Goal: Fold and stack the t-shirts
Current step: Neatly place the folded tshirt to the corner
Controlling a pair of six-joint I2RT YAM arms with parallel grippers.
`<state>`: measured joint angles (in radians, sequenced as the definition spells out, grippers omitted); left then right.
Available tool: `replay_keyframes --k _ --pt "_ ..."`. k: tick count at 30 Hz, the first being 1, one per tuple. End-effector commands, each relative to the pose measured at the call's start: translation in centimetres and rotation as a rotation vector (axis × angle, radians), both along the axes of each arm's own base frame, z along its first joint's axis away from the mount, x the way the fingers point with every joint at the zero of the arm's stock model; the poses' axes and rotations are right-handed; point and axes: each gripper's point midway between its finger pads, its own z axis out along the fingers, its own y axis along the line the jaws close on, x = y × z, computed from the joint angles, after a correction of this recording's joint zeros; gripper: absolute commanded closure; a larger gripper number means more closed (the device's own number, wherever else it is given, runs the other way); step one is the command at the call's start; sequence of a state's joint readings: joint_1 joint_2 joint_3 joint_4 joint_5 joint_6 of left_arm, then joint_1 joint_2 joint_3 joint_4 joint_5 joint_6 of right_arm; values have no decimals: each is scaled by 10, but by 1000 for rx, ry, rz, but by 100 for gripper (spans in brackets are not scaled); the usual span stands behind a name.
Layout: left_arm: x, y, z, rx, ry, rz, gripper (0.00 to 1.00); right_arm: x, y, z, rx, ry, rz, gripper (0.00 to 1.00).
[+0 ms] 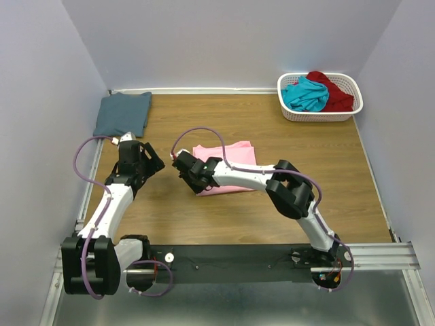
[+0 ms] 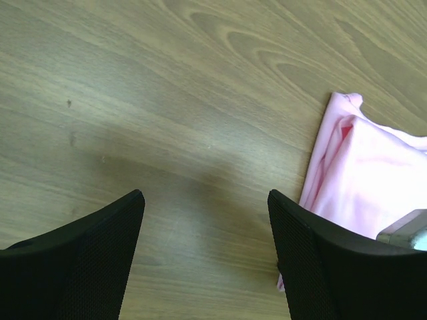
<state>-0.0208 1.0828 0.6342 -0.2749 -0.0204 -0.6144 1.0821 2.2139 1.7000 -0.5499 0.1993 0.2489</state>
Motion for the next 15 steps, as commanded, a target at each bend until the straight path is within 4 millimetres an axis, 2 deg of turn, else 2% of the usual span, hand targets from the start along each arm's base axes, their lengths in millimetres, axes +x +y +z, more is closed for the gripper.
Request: replay_keyframes --k 1,2,4,6,9,15 --pt "0 -14 -8 -47 -1 -74 17 -12 -50 -43 -239 17 -27 93" --pt "-1 -17 -10 -60 7 -84 17 -10 -51 -40 -241 5 -28 99" --pt "-2 -26 -16 -98 22 -111 17 -7 -50 -26 -218 -12 -26 99" --pt "-1 -46 -20 -153 31 -169 17 -7 -44 -14 -184 -20 -17 100" --pt "0 -78 -30 -253 62 -245 14 -1 -31 16 -77 -40 -23 99" --pt "14 -116 -20 -368 27 -280 12 6 -27 33 -3 -31 -30 99"
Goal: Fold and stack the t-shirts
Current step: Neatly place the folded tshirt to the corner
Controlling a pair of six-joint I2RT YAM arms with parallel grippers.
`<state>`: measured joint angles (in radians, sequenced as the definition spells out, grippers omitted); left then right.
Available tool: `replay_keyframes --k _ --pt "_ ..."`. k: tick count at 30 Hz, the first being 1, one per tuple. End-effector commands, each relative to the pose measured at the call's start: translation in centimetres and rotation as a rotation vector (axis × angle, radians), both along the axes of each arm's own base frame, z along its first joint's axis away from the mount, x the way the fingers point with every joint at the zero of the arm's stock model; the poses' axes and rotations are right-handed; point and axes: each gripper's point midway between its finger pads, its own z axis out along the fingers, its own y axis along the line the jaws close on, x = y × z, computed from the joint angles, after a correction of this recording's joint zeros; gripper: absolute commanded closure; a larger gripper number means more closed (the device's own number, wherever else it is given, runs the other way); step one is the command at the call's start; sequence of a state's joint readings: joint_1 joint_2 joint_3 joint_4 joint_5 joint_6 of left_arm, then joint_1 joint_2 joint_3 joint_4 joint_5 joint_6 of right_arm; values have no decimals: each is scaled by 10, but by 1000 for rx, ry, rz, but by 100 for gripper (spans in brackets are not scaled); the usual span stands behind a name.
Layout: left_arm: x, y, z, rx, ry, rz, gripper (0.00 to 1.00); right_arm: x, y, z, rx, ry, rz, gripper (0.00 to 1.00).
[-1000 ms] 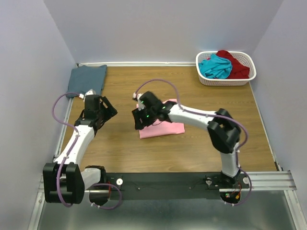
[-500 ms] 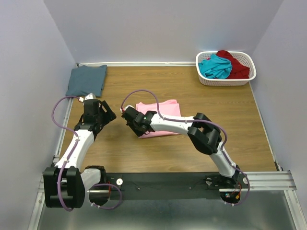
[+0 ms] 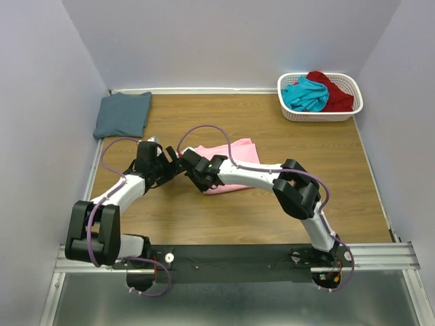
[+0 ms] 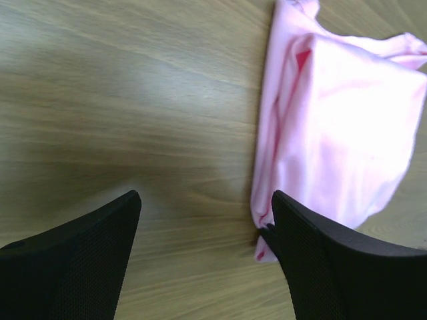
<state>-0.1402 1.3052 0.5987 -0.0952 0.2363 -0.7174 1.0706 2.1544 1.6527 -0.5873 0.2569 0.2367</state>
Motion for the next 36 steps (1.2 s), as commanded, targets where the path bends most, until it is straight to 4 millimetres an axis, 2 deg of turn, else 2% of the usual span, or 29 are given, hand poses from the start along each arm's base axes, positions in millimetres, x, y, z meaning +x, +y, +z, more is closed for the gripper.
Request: replay_keyframes --k 1,2,7,8,13,20,23,26,27,28,30,31,34,35,36 --pt "17 -35 23 -154 -70 -24 12 2 0 25 73 4 -7 99" --pt "20 -44 25 -187 -77 -26 12 1 1 29 97 16 -4 99" --pt "30 -62 15 -223 -43 -36 12 3 1 34 155 34 -26 99" --pt "28 -67 6 -228 -11 -50 12 2 0 32 157 40 -26 99" --pt "28 -94 1 -326 1 -74 11 3 2 42 219 39 -28 99" --pt "25 -117 -23 -329 71 -112 11 3 5 45 260 51 -29 100" --pt "20 -121 -34 -315 100 -117 12 6 5 49 271 39 -33 99" --pt "17 -117 -42 -288 123 -116 18 7 6 51 278 36 -33 99" --pt "19 -115 -44 -258 112 -121 23 6 6 51 279 37 -34 99" --pt "19 -113 -45 -237 132 -113 45 6 6 52 284 36 -34 99" --pt "23 -107 -49 -176 129 -119 64 6 6 51 285 38 -35 99" --pt "29 -106 -44 -161 114 -119 79 6 5 51 285 38 -35 99" --pt "36 -94 -44 -68 105 -112 100 6 3 53 283 29 -35 97" --pt "42 -88 -43 -25 88 -96 100 5 1 51 278 29 -35 94" --pt "46 -83 -42 10 75 -97 100 5 0 52 278 26 -36 87"
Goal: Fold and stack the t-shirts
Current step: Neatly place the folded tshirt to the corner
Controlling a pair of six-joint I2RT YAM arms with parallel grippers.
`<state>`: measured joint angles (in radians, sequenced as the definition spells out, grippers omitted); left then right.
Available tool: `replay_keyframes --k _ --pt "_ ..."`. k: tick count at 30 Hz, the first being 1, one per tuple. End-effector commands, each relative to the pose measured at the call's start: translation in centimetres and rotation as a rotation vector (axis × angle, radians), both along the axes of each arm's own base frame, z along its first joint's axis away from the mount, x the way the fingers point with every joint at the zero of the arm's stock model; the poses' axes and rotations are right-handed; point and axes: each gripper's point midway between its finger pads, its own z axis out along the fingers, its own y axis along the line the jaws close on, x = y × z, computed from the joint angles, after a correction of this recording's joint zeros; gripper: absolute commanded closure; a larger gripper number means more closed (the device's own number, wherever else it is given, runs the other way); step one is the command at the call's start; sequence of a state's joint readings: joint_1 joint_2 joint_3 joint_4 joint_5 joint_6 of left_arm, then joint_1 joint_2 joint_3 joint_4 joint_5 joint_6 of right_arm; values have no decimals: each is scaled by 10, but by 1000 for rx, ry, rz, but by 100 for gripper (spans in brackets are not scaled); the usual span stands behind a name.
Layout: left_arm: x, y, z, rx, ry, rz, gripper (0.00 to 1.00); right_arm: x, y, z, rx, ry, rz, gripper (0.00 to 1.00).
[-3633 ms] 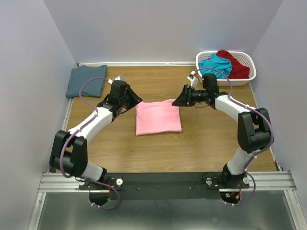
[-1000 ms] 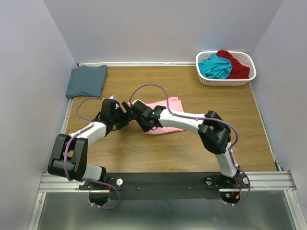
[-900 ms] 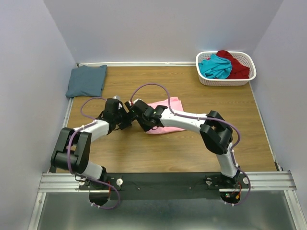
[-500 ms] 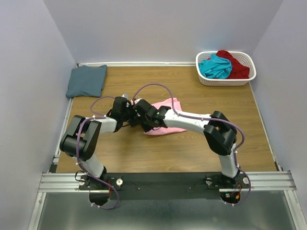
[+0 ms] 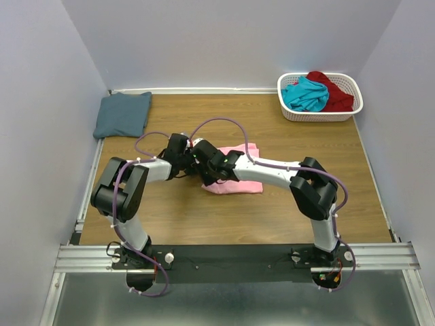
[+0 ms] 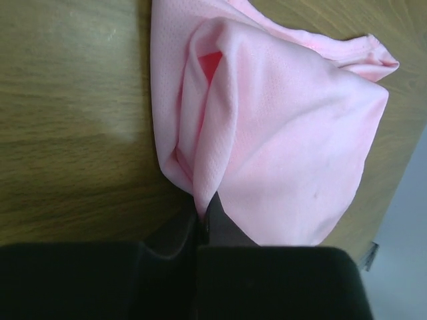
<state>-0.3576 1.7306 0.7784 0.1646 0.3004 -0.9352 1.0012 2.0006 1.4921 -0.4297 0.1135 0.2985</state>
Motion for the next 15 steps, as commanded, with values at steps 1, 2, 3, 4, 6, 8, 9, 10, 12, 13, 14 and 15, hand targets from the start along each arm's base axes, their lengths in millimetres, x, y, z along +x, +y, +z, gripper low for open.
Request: replay_keyframes --k 1,2,3,4,6,8,9,10,12,13,14,15 --pt "16 29 -2 229 -55 -5 100 -1 1 22 55 -27 4 82" --pt "23 41 -1 288 -70 9 100 -2 -2 25 57 -33 0 69" --pt "36 47 10 320 -106 18 100 -3 -5 26 52 -37 -1 63" --pt "40 62 11 369 -95 35 100 -3 -8 29 52 -45 -6 56" --pt "57 90 23 495 -138 67 100 -4 -23 35 40 -70 -25 43" --pt "77 116 41 655 -184 98 100 -6 -34 36 24 -87 -38 36" --pt "84 125 47 718 -187 103 100 -6 -40 47 30 -115 -46 30" --pt "104 130 69 760 -225 122 100 -7 -46 48 24 -122 -51 28" --pt "114 160 63 934 -166 102 100 -14 -63 43 -10 -124 -58 20" --pt "130 175 75 1023 -164 142 100 -19 -74 44 -22 -128 -61 19" --pt "138 184 82 1081 -164 150 100 -20 -80 45 -27 -133 -71 18" --pt "145 199 90 1148 -162 152 100 -21 -86 45 -36 -143 -87 14"
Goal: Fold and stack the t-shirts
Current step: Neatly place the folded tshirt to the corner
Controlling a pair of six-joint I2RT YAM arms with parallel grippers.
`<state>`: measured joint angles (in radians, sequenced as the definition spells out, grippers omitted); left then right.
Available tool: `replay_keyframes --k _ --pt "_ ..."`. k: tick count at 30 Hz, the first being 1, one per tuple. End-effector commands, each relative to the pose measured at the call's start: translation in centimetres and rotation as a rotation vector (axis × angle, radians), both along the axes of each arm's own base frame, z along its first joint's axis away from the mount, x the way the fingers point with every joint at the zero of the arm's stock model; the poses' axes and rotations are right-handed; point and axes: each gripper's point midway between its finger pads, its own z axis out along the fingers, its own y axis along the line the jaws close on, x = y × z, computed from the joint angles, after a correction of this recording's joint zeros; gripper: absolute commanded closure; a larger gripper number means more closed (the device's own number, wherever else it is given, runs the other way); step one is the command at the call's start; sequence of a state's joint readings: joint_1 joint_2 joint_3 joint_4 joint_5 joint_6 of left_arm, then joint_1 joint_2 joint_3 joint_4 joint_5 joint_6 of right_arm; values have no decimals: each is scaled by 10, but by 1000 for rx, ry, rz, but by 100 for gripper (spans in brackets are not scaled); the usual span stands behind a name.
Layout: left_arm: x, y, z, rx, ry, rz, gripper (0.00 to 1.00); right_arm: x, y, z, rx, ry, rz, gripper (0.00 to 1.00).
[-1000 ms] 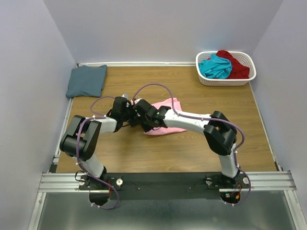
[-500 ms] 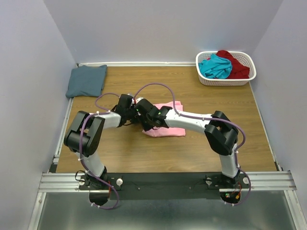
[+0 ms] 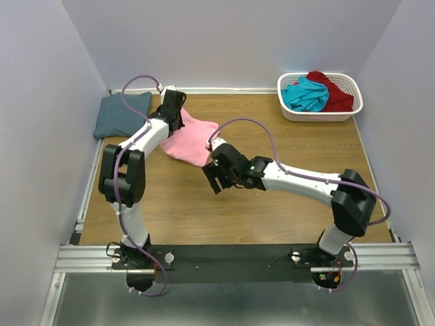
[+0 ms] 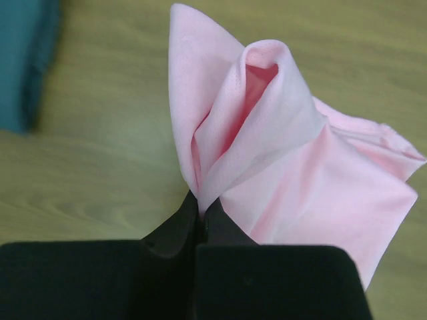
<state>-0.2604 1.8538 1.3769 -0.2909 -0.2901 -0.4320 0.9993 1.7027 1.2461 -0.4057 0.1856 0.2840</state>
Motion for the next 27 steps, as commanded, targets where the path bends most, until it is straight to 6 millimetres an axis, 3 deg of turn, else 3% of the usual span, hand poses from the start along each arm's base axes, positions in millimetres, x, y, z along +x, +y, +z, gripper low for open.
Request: replay_keyframes --k 1,5,10,13,17,22,25,27 --pt "14 82 15 445 87 108 100 -3 -36 3 -62 -52 -63 12" --pt "56 115 53 507 12 174 100 -9 -54 10 -70 -71 -89 6" --pt "85 152 79 636 -20 204 100 -12 -63 6 -100 -66 -94 5" --pt "97 172 79 768 -3 166 100 -12 -58 2 -120 -45 -76 5" --pt "112 186 83 812 -32 171 100 -12 -55 2 -136 -24 -68 5" --pt "110 215 89 870 7 217 100 -11 -52 -4 -158 3 -73 5" --pt "105 229 107 891 -2 249 100 -13 -50 -10 -168 28 -77 5" --pt "108 228 120 888 -35 251 100 -13 -48 -12 -172 37 -75 5"
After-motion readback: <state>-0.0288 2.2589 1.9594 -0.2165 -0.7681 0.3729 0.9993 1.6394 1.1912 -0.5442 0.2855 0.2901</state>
